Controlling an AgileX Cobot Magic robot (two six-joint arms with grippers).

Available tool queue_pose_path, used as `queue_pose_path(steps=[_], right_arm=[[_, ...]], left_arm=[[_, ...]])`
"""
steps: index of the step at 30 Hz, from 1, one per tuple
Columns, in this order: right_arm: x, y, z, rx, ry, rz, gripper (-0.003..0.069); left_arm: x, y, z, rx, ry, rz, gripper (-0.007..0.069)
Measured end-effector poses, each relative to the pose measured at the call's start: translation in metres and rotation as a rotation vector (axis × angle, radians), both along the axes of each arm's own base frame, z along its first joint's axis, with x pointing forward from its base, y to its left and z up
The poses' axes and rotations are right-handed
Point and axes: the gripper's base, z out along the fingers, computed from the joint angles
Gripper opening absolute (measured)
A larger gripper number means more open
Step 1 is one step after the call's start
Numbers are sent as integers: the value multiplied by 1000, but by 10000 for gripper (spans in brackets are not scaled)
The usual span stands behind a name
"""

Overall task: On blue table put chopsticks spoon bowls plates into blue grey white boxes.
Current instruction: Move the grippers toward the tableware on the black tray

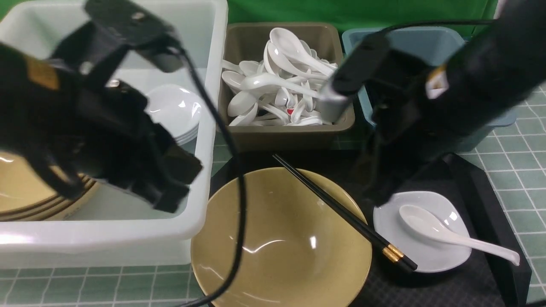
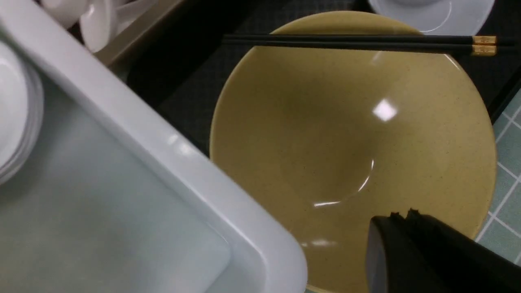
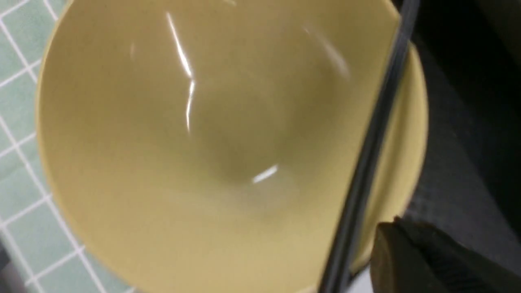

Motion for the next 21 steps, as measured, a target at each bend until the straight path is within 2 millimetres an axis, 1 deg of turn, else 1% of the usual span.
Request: queue_pose_path(steps=[1, 4, 8, 11, 15, 18, 21], right_arm=[[7, 6, -10, -16, 26, -3, 172], [19, 16, -31, -46, 70, -13, 326], [31, 24, -49, -58, 93, -29, 497], [35, 27, -54, -60, 95, -30, 526], [37, 28, -60, -67, 103, -32, 528], [38, 29, -66, -76, 117, -34, 501], [40, 30, -71, -82, 126, -37, 453]], left_arm=[[1, -2, -2, 4, 10, -5, -12], [3, -3, -4, 13, 21, -8, -12], [3, -3, -4, 14, 21, -8, -12], [3, -3, -4, 18, 19, -8, -12], [3, -3, -4, 19, 18, -8, -12], [3, -3, -4, 19, 18, -8, -12], [3, -3, -4, 19, 18, -8, -12]])
